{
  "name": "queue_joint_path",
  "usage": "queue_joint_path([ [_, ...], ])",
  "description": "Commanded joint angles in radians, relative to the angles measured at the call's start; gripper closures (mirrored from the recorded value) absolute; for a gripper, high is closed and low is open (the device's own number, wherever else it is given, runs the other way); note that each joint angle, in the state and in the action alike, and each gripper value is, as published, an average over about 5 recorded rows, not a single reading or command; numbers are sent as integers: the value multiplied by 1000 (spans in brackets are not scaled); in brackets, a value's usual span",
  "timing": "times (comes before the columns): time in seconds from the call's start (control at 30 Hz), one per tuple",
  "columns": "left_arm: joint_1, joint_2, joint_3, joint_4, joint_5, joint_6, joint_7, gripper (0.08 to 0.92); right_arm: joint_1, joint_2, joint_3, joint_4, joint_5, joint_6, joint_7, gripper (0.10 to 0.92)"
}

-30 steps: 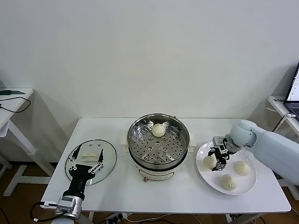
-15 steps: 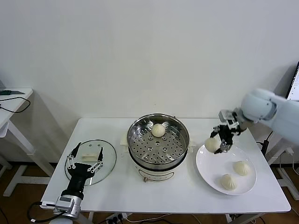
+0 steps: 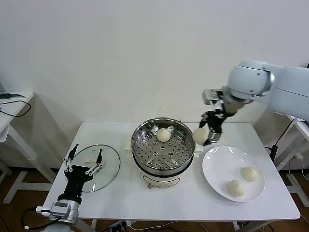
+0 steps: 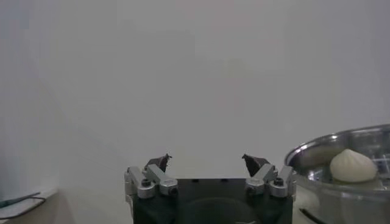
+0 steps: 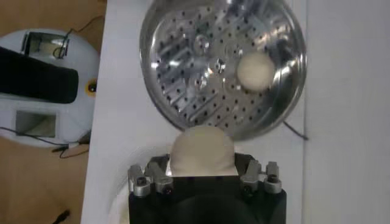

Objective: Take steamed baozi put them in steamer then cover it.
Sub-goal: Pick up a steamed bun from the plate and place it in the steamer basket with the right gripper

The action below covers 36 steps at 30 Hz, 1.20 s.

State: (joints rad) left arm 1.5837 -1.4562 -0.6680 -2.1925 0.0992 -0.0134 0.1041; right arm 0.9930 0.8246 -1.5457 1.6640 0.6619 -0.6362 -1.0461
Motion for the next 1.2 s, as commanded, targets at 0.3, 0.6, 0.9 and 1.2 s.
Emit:
queue_joint_path([
  [0.3,-15,2,-21,11,-22,3,3,177,-226,350,152,-168,73,-149,182,313],
  [0.6,-14,0,-48,24,-25,1,6,177,-343,481,210,-320,17,-149,176,313],
  [0.9,-12,-1,-66,27,-30,-1,8,177,-414,521,208,-417,-52,-149,139,313],
  [1.2,-9,0,-80,34,-37,-4,12,177,-463,545,208,-469,-117,-142,106,313],
])
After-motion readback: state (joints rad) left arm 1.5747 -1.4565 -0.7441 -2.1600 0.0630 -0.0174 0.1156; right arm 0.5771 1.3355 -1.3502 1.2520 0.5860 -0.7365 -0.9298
